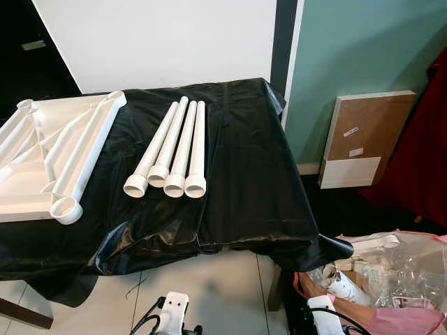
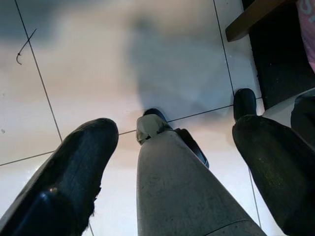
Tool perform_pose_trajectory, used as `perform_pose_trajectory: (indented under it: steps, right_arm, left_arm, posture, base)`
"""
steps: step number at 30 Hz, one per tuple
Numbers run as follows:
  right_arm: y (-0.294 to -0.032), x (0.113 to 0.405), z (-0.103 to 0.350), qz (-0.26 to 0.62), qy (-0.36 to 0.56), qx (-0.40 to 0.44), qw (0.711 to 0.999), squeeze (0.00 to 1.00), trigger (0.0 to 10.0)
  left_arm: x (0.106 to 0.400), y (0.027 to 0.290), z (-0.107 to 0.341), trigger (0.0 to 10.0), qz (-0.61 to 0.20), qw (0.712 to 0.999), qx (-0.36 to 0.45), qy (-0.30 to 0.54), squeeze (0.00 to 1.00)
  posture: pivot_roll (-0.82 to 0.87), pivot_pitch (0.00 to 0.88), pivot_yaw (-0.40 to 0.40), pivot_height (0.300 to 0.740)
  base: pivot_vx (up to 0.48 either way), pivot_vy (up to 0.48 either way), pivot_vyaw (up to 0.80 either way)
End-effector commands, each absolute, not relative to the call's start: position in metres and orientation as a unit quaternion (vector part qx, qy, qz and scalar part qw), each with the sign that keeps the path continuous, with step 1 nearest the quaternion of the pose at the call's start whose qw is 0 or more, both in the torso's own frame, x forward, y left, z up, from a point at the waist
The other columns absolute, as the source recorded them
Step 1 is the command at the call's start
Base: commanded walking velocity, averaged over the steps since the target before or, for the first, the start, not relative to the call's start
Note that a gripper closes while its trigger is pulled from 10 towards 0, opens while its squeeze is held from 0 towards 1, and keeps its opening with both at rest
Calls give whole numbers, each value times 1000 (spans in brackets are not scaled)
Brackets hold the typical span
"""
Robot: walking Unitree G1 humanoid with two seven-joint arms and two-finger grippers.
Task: Building children table
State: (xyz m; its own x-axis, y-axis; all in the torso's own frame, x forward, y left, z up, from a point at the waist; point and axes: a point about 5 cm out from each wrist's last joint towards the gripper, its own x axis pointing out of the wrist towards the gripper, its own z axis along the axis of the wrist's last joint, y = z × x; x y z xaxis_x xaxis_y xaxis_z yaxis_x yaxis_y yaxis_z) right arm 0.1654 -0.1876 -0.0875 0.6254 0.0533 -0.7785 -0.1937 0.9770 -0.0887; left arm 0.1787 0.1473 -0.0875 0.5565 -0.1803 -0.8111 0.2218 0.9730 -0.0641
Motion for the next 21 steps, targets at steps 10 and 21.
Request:
perform_pose_trajectory:
  steps: [10, 21]
  right_arm:
    - [-188, 157, -92, 71, 449, -83, 887, 0, 10000]
    - [-189, 159, -91, 79, 451, -94, 884, 0, 10000]
  left_arm:
    - [172, 151, -91, 10000, -94, 875, 35, 473, 0]
    - [170, 147, -93, 10000, -83, 875, 22, 476, 0]
  posture:
    - [-127, 0, 30, 740]
    - [-110, 0, -8, 740]
  base:
    - [0, 0, 0]
    - [0, 0, 0]
